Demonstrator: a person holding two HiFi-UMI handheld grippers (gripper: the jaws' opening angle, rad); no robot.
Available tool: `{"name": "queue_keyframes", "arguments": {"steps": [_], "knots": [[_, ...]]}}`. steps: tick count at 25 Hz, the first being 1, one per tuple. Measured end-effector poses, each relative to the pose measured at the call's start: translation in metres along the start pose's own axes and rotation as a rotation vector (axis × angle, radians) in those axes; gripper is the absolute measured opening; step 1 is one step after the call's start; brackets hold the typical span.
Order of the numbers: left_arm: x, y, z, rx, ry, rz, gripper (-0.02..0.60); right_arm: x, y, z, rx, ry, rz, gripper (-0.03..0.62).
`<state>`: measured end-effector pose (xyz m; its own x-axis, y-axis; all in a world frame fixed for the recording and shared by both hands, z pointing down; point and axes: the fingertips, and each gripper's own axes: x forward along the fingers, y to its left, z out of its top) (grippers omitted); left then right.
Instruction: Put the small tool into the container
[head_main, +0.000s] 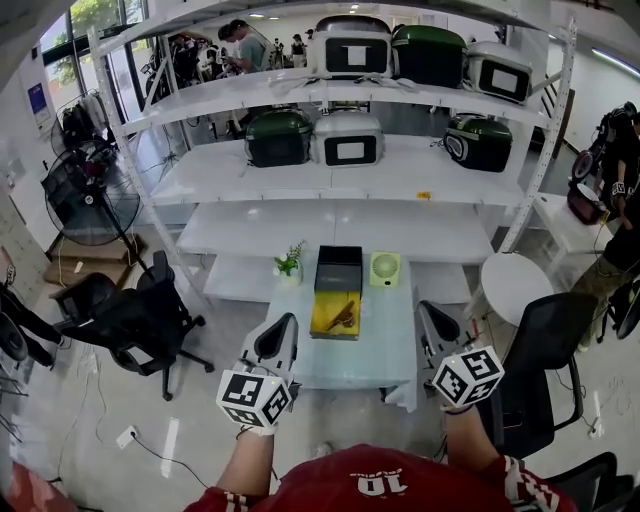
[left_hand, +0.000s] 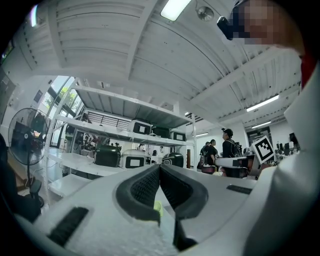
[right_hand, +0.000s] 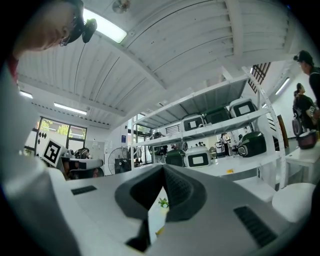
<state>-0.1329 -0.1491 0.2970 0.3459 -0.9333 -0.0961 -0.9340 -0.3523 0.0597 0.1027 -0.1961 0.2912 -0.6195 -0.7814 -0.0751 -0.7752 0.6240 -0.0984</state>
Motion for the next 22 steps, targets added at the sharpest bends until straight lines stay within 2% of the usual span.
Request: {"name": "queue_keyframes", "arguments": {"steps": [14, 22], "knots": [[0.001, -0.003, 0.004, -0.003, -0.009, -0.015, -0.011, 0.001, 0.001, 0.003, 0.001, -0.010, -0.007, -0.009], [0.001, -0.009, 0.002, 0.056, 0.006, -0.031, -0.011, 0.002, 0.004, 0.002, -0.001, -0.007, -0.009, -0.009]]}}
